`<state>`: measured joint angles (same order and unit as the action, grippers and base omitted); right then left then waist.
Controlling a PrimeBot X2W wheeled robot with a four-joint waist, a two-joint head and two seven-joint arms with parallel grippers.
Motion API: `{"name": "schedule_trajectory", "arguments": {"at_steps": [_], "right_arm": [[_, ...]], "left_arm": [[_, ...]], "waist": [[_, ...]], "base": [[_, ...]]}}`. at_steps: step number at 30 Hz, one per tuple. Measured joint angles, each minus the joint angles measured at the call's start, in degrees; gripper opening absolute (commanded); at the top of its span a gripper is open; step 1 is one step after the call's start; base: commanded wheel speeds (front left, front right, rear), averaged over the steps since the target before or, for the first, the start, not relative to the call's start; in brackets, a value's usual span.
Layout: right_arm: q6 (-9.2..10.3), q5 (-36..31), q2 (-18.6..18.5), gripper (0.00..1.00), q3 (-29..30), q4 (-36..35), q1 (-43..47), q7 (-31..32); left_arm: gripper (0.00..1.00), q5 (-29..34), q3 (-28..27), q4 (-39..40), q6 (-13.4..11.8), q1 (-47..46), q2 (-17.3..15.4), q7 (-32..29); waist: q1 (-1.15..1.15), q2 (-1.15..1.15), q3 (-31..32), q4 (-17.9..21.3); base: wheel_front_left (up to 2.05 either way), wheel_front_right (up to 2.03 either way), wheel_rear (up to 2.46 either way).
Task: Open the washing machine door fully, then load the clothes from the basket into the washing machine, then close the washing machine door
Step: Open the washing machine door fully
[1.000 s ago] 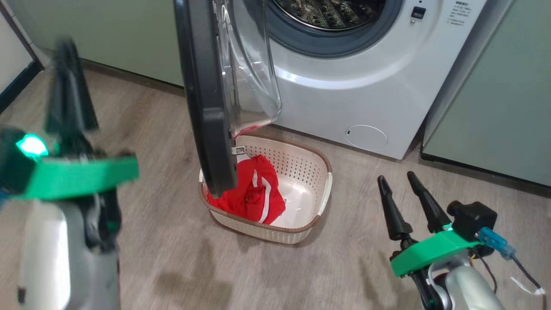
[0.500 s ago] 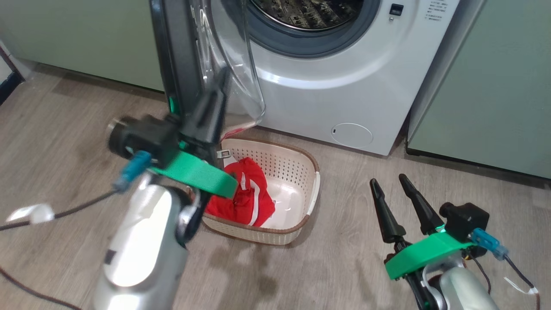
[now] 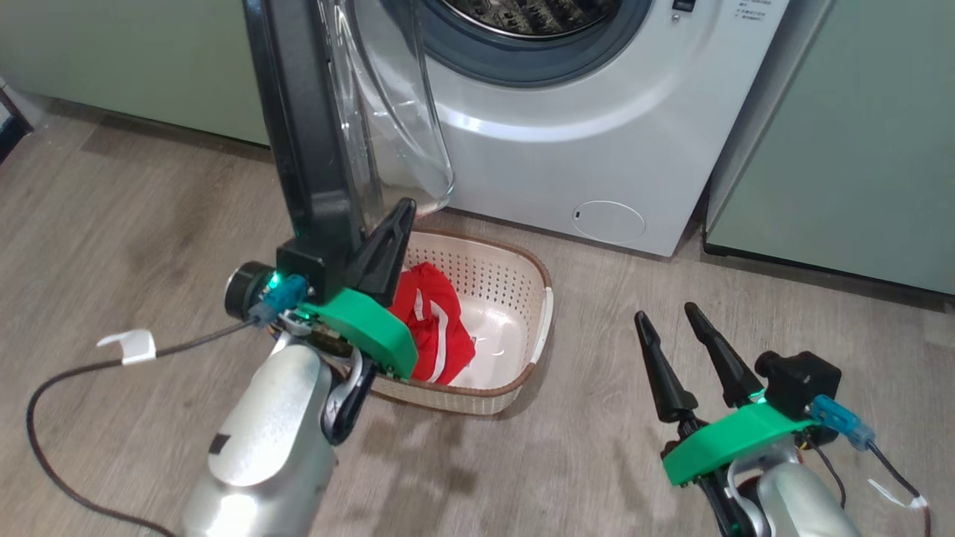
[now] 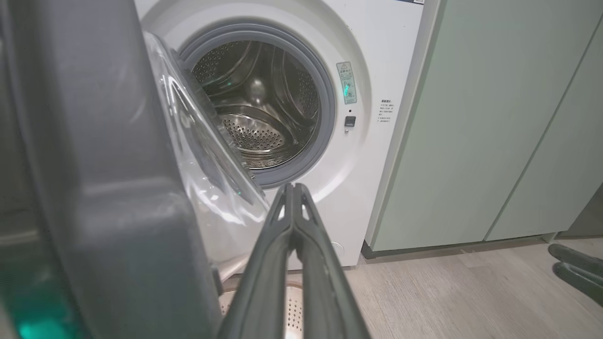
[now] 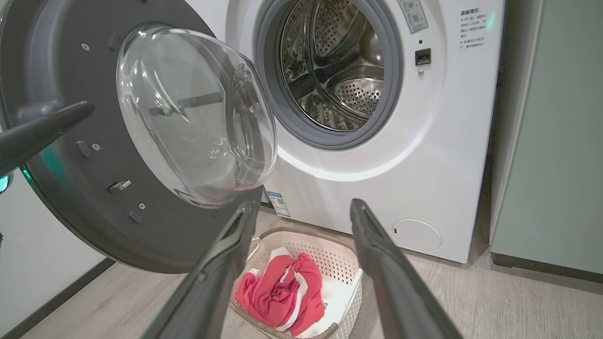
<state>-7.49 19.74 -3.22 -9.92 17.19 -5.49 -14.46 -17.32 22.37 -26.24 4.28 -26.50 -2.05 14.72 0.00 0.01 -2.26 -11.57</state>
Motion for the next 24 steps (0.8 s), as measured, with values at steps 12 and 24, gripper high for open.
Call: {"name": "schedule_trajectory", "arguments": {"at_steps": [12,24], "right_arm": [[0.00,0.0,0.0,1.00,0.4,0.5,-0.8,0.0],[0.00,-0.7,0.0,1.00,0.5,0.8,-1.0,0.0]], "left_arm": [[0.00,-0.4,-2.1,-2.5,-0.4,-0.8,0.1,0.0],[0.00,-0.7,-6.7,-3.7,0.1,-0.7,0.2,0.0]], "waist": [[0.00,0.00,0.0,-2.8],[0.00,0.00,-1.0,-8.2]], "base": [[0.00,0.00,0.00],[0.00,0.00,0.00]]}}
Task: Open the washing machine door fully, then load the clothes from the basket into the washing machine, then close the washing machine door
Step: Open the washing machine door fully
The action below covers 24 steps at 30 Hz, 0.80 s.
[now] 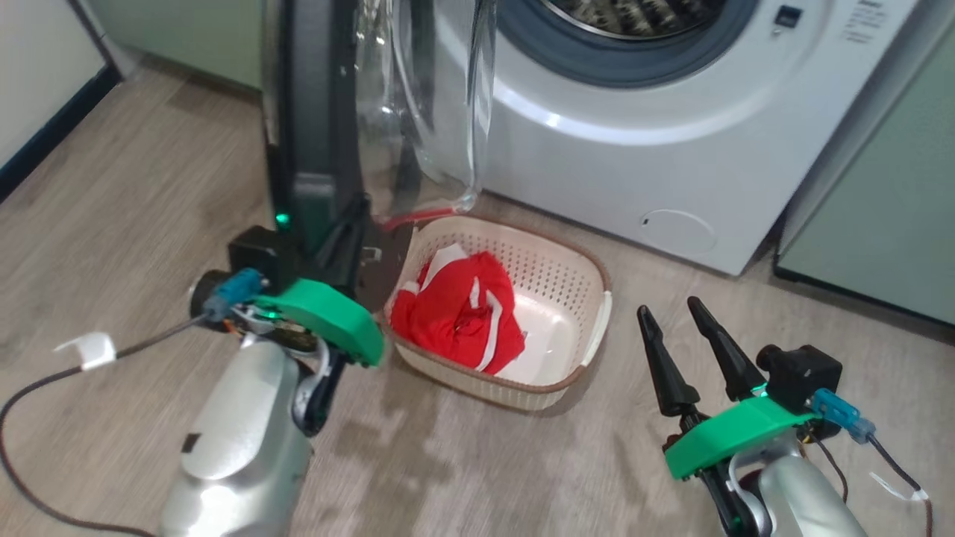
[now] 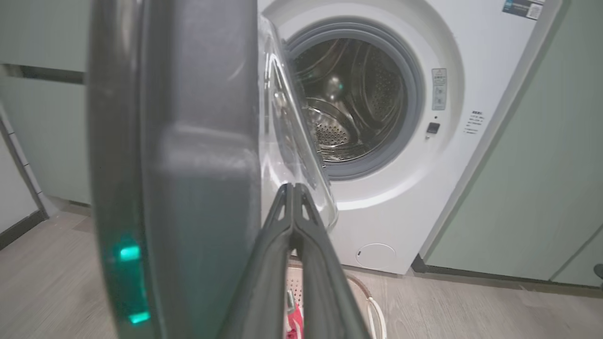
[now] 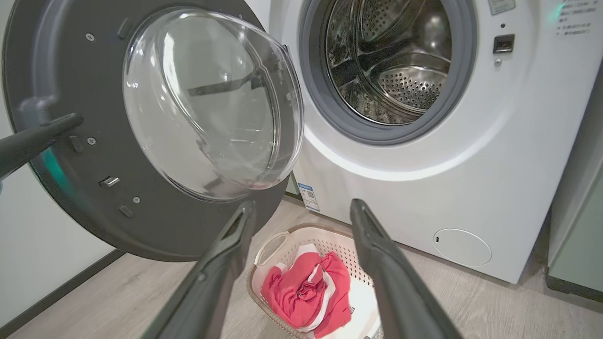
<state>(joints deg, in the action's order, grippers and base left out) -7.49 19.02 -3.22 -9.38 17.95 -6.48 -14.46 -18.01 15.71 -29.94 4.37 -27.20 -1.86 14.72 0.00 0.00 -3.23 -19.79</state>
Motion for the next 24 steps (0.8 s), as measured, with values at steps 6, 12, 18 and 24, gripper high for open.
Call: {"name": "schedule_trajectory", "arguments": {"at_steps": [6,12,18,24], "right_arm": [[0.00,-1.1,0.0,1.00,-0.3,0.3,-1.6,0.0],[0.00,-2.4,0.0,1.00,-0.6,0.6,-3.7,0.0],[0.00,-4.7,0.0,1.00,-0.4,0.7,-5.2,0.0],[0.00,-6.6,-0.1,1.00,0.8,0.1,-6.5,0.6]], "left_arm": [[0.00,0.5,-6.4,0.0,0.4,-1.0,0.0,0.0],[0.00,1.0,-13.7,0.4,0.7,-3.5,-0.3,0.0],[0.00,1.5,-20.2,0.7,1.6,-4.6,-2.2,0.0],[0.00,1.6,-25.5,0.4,2.0,-6.9,-3.7,0.0]], "waist": [[0.00,0.00,-3.1,-1.4],[0.00,0.00,-6.8,-2.0],[0.00,0.00,-10.8,-2.0],[-0.01,0.00,-14.2,-1.8]], "base": [[0.00,0.00,0.00],[0.00,0.00,0.00],[0.00,0.00,0.00],[0.00,0.00,0.00]]}}
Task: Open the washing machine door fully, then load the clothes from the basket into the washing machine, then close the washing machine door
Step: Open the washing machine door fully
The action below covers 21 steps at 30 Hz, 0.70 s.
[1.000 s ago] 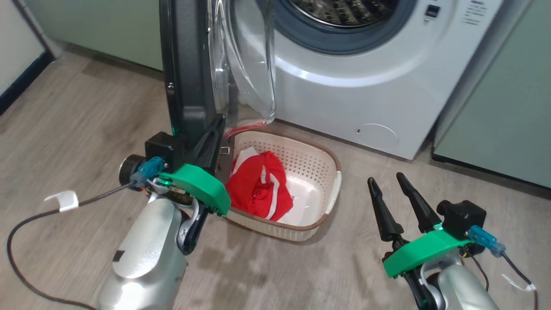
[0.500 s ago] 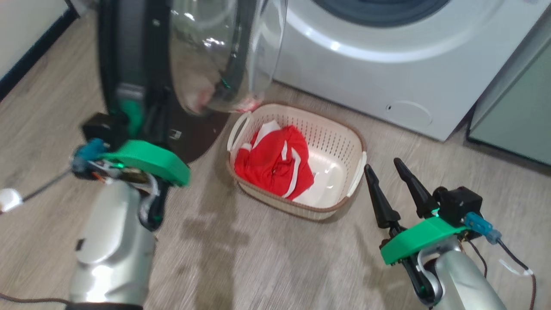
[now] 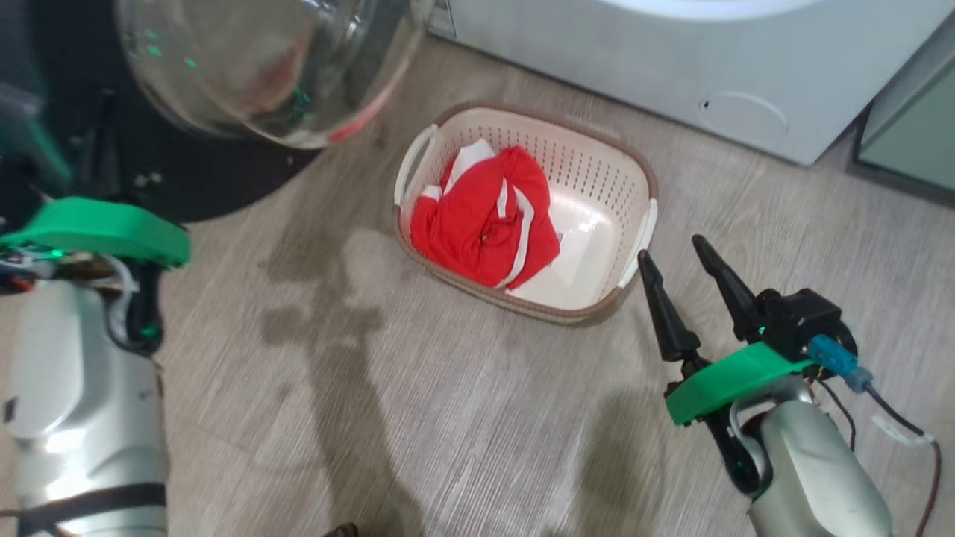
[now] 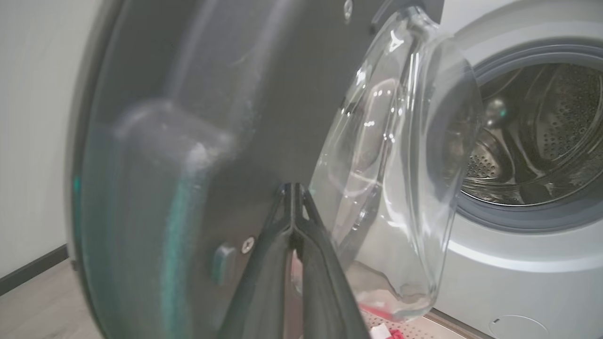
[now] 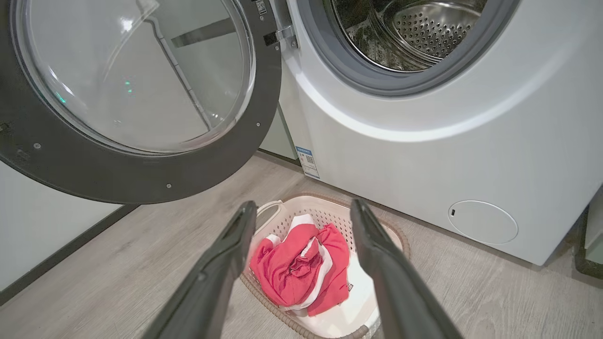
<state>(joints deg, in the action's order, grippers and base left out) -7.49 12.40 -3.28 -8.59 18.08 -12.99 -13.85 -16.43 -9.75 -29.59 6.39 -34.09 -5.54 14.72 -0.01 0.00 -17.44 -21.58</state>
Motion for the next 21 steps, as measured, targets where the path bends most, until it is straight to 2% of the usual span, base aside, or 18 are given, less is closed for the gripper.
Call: {"name": "schedule_trajectory", "arguments": {"at_steps": [11,21], "right_arm": [[0.00,-2.9,-0.1,1.00,1.5,-2.9,-0.6,2.1],[0.01,-3.3,-0.1,1.00,2.8,-4.7,-0.6,3.1]], "left_arm": [[0.00,1.9,-7.1,-1.8,0.6,-5.0,-2.4,0.0],[0.00,3.8,-10.0,-2.8,1.0,-7.2,-3.5,0.0]], "waist": [[0.00,0.00,-5.8,0.4],[0.00,0.00,-7.4,0.4]], "base": [[0.00,0.00,0.00],[0.00,0.00,0.00]]}}
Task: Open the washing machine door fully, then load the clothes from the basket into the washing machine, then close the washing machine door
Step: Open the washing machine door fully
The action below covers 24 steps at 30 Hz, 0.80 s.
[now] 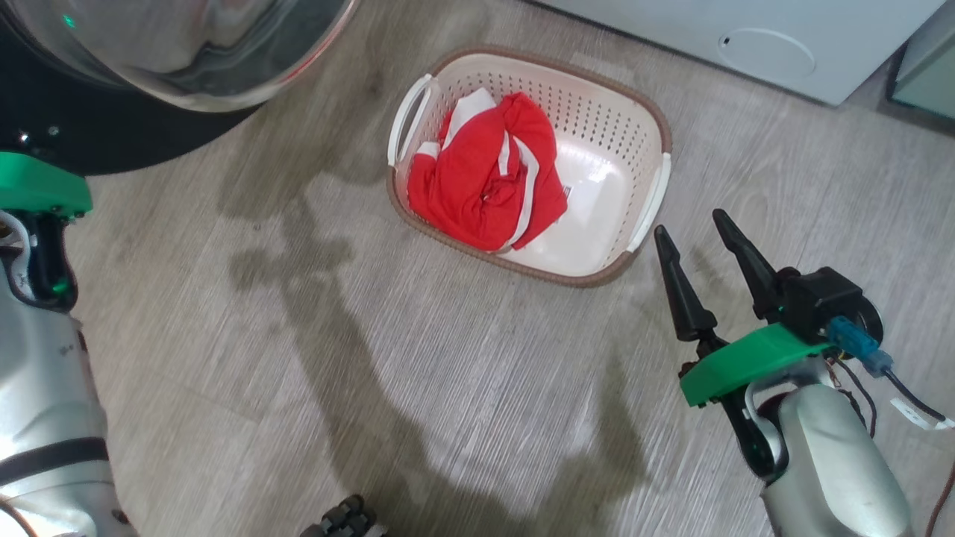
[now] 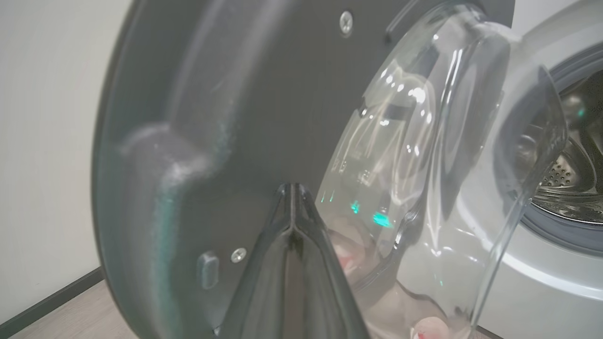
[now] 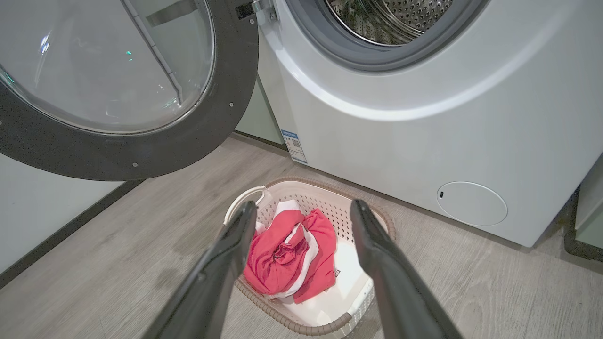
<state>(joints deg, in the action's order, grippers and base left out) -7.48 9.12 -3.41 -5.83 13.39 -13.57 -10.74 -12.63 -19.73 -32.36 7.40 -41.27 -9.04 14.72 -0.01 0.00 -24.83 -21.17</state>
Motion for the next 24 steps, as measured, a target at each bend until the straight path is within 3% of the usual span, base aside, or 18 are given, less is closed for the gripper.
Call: {"name": "schedule_trajectory", "arguments": {"at_steps": [9,17,24], "right_arm": [[-0.01,2.8,0.0,1.00,-1.4,1.8,0.1,-1.4],[-0.01,6.6,0.0,1.00,-2.2,5.3,0.5,-3.1],[-0.01,9.4,0.0,1.00,-2.1,7.4,3.6,-3.5]], "left_arm": [[0.00,2.7,1.8,0.9,0.0,3.9,0.5,0.0],[0.00,2.7,7.8,3.3,0.0,10.4,0.4,0.0],[0.00,3.3,16.5,6.0,0.0,18.4,0.1,0.0]], "waist": [[0.01,0.00,4.3,0.7],[0.01,0.00,10.6,1.9],[0.01,0.00,17.6,4.1]], "base": [[0.00,0.00,0.00],[0.00,0.00,0.00],[0.00,0.00,0.00]]}}
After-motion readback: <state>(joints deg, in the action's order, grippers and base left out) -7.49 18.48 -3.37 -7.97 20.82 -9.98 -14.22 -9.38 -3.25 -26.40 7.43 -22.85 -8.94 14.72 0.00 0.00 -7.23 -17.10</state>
